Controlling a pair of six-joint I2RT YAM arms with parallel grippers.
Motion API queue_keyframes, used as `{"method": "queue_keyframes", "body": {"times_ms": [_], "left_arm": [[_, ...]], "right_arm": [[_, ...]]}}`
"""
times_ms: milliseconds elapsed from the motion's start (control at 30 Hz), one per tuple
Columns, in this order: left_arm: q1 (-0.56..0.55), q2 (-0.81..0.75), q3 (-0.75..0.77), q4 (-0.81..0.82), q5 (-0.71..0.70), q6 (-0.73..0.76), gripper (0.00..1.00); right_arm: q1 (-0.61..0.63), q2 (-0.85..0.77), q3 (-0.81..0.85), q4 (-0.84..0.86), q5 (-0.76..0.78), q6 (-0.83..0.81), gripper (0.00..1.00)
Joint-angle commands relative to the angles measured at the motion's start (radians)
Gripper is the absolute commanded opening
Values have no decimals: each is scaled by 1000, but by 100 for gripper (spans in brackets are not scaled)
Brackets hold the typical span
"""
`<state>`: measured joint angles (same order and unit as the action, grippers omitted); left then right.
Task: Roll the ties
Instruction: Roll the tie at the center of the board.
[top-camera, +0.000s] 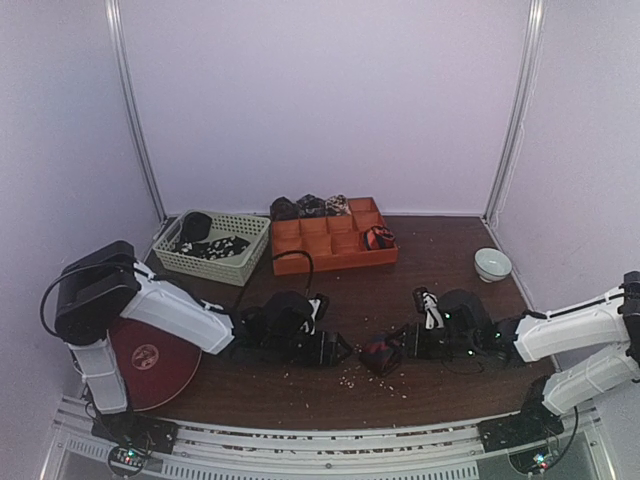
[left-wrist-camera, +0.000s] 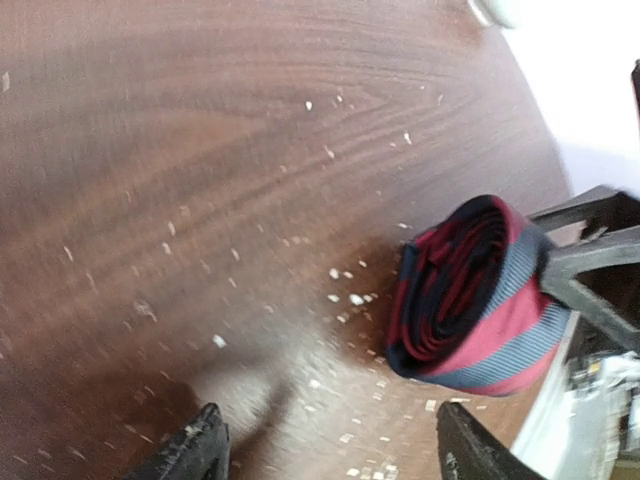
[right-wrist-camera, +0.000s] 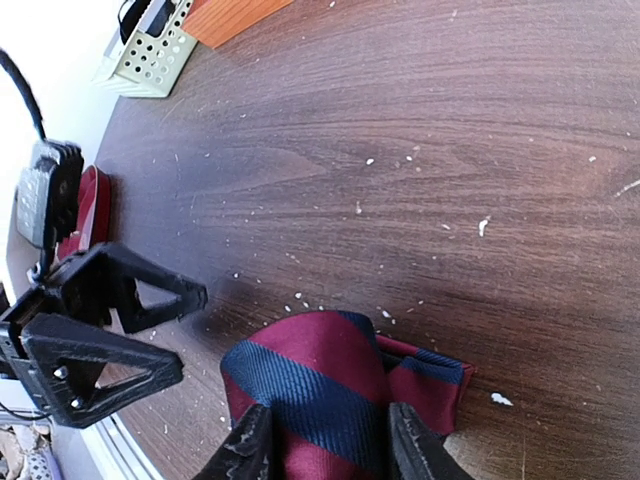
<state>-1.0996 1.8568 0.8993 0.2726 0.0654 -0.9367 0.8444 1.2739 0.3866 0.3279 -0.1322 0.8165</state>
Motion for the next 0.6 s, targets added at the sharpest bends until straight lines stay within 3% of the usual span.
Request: {"method": "queue_keyframes", "body": {"times_ms": [0,167,267,567], "left_arm": [[-13,-23,-83,271,62,-238,73],[-52,1,-82,282,25,-338,76],[-74,32,-117,410,14,-449,76],[-138,174,-82,616,-35,-589,75]], "right_arm": [[-6,27,-58,30,-35,41,39],[-6,67,-107,132,-82,125,39],[0,71,-147,215,-91,194,39],[41,25,-187,218,-33,272,39]]}}
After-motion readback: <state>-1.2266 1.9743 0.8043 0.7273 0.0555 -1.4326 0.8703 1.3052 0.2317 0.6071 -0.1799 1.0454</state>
